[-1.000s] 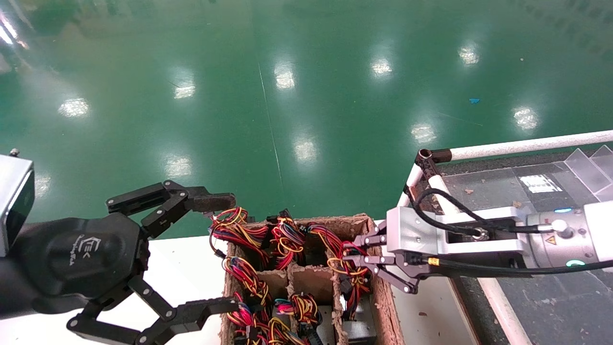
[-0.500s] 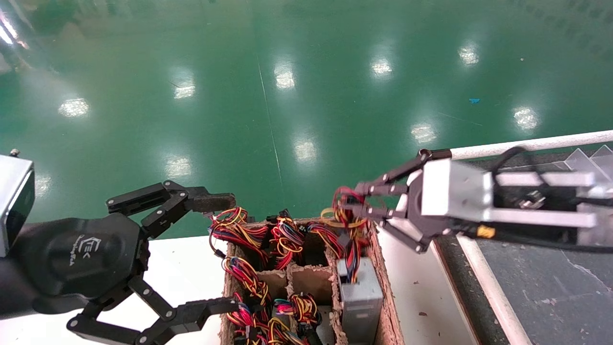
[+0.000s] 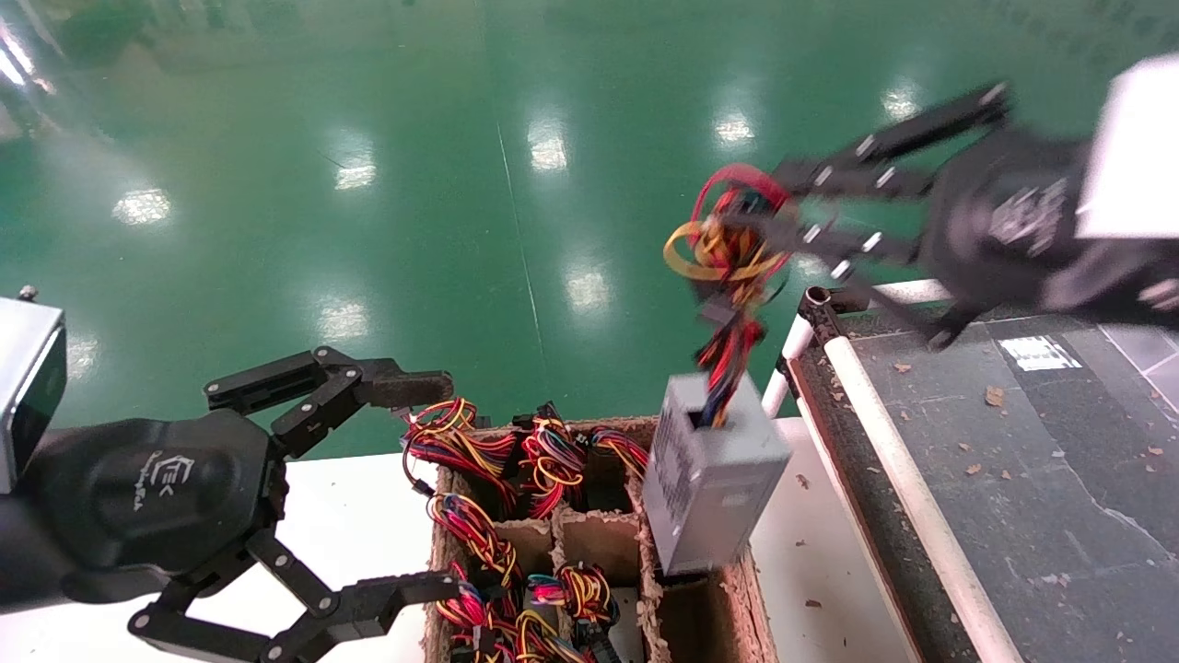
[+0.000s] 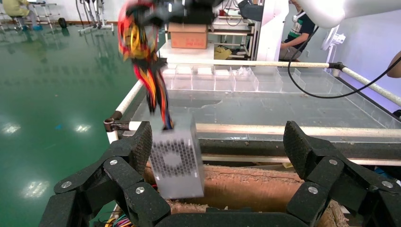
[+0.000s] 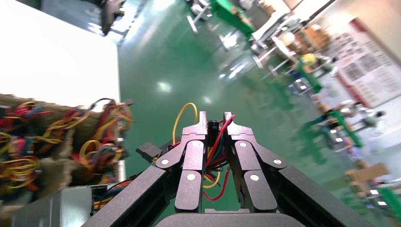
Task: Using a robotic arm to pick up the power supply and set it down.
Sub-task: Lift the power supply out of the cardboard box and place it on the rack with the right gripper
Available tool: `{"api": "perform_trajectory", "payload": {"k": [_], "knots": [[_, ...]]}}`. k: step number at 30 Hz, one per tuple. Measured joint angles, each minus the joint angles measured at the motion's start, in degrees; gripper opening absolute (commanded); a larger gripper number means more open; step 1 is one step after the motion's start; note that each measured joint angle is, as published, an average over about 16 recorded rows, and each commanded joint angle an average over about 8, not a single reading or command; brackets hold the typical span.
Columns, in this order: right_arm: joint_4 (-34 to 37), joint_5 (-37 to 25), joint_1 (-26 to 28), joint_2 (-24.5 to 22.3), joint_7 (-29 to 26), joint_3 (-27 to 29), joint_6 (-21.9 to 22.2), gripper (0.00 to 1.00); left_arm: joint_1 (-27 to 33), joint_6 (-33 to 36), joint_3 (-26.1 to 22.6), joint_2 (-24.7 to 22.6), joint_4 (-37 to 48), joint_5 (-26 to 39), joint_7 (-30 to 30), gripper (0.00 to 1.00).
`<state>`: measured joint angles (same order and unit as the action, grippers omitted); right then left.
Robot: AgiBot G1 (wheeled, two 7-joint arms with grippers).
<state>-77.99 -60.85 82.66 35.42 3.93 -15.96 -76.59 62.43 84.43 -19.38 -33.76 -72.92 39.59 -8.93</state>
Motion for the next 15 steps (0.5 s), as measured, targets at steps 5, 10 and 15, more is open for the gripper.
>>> {"api": "perform_trajectory", "payload": {"k": [5,10,15], "knots": [[0.10,1.04,0.61,-2.48,0.90,2.30,0.74,0.00,0.00,0.00,-0.01,0.00,0.00,0.00,0.00,1.00],[0.26,0.88,0.21,-5.03,1.74,4.27,2.46,0.00,0.00,0.00,-0.01,0.00,0.00,-0.01,0.01,1.00],[0.49,0.04,-1.36,-7.74,2.42,5.95,4.66,0.00,0.00,-0.01,-0.02,0.01,0.00,-0.01,0.01,1.00]]}}
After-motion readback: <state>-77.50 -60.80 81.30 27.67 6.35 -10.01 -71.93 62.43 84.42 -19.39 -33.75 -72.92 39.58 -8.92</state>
